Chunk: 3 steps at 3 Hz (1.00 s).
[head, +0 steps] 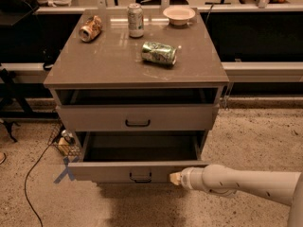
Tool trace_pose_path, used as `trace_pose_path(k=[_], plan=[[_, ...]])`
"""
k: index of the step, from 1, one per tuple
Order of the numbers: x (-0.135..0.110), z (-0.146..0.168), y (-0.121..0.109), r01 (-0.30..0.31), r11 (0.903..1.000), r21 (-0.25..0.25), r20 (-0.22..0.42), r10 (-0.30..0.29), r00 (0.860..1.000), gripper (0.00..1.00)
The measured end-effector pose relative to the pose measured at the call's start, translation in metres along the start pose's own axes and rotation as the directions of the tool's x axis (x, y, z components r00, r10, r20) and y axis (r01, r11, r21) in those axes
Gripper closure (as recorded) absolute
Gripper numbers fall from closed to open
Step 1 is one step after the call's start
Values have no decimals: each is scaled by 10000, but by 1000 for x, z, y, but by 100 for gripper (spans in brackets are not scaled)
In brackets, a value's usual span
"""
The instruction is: Close middle drawer
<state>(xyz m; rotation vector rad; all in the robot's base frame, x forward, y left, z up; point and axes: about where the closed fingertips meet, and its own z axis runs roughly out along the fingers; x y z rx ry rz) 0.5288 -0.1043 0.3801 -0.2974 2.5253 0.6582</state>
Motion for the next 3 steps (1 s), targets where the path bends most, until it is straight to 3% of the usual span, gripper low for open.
trace_pose_path(k=[1, 2, 3], plan=[[-26, 16, 6, 355, 9990, -267, 717, -335, 9969, 100], [-25, 16, 7, 356, 9990, -268, 719, -336, 9968, 100], [-66, 24, 14, 777, 9954, -564, 1539, -683, 9857, 100]])
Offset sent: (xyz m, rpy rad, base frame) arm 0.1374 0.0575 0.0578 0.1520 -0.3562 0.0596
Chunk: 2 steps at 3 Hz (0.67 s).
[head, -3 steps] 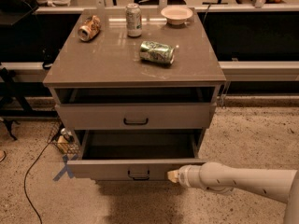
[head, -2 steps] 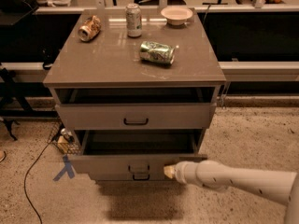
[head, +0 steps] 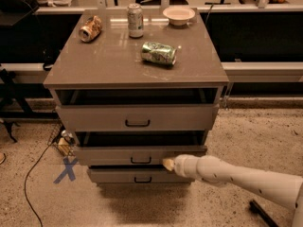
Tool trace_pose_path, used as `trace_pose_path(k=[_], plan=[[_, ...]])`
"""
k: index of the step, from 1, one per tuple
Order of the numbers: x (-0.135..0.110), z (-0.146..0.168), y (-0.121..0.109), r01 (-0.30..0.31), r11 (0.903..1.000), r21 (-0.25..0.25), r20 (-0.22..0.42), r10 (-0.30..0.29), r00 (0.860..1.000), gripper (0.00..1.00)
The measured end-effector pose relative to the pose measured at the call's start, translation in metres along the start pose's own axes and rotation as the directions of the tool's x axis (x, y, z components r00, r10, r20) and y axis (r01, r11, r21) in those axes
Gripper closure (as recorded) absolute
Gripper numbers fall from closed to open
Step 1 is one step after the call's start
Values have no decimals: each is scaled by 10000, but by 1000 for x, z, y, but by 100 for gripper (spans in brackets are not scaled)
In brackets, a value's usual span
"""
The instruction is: Close middle drawer
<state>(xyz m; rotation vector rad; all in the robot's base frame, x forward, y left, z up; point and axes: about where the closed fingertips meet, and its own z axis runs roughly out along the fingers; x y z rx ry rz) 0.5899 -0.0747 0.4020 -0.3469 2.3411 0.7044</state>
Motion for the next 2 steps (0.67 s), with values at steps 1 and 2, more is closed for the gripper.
trace_pose_path(k=[1, 2], plan=[[-43, 15, 7, 452, 9980, -432, 931, -410, 9948, 100], [-43, 15, 7, 452, 9980, -432, 931, -410, 9948, 100]])
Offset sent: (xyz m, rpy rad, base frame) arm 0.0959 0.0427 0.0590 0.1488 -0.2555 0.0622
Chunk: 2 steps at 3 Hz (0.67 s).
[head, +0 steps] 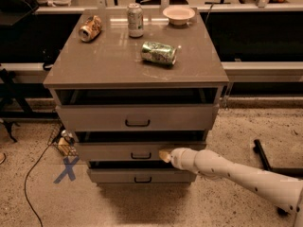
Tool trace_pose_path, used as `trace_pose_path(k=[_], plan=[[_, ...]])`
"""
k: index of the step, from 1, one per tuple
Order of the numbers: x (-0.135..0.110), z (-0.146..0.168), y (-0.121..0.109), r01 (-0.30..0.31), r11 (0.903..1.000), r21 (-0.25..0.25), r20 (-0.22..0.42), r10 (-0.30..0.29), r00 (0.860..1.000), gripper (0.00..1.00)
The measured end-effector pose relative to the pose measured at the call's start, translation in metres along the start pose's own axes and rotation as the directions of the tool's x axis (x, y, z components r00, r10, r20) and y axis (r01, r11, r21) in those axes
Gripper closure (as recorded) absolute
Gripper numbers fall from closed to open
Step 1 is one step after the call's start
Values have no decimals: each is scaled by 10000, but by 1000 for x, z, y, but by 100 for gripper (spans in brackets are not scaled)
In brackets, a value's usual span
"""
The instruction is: Close middle drawer
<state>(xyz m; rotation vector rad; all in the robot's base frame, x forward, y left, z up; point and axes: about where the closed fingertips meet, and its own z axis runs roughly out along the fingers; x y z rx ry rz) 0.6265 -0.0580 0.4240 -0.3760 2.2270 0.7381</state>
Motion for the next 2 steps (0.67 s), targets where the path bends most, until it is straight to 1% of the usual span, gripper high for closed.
trace_pose_path(k=[1, 2], plan=[[-13, -11, -15, -94, 9999, 103, 643, 87, 9979, 100], [5, -57, -37, -646, 9948, 784, 843, 580, 9947, 100]])
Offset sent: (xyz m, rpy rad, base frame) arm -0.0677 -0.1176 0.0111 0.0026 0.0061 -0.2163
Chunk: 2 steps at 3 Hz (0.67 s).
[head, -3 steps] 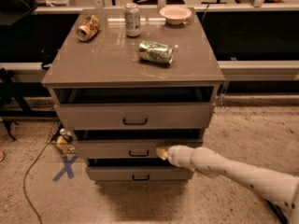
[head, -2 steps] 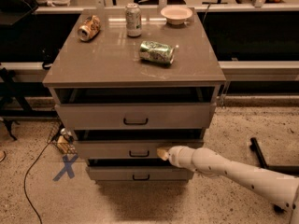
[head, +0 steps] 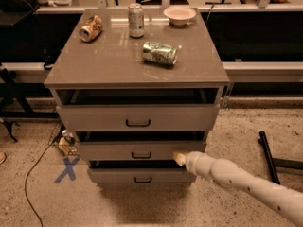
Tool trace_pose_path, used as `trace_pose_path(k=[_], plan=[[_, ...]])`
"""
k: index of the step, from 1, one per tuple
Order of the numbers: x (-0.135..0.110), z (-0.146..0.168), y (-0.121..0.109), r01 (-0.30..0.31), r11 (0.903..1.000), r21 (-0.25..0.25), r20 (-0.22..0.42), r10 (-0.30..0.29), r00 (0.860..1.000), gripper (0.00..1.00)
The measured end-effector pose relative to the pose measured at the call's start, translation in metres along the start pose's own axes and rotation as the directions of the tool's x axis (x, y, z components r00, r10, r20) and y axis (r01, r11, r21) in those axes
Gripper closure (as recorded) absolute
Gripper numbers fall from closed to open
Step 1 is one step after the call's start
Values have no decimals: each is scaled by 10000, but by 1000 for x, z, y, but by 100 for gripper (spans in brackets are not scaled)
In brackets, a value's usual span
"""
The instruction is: Close middle drawer
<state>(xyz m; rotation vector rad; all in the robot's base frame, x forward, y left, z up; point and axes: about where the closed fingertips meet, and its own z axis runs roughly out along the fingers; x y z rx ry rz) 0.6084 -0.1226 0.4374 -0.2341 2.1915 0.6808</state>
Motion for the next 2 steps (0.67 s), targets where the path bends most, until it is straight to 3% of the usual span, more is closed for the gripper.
trace_pose_path(k=[2], plan=[[22, -89, -27, -383, 9960, 803, 130, 374, 9992, 100]])
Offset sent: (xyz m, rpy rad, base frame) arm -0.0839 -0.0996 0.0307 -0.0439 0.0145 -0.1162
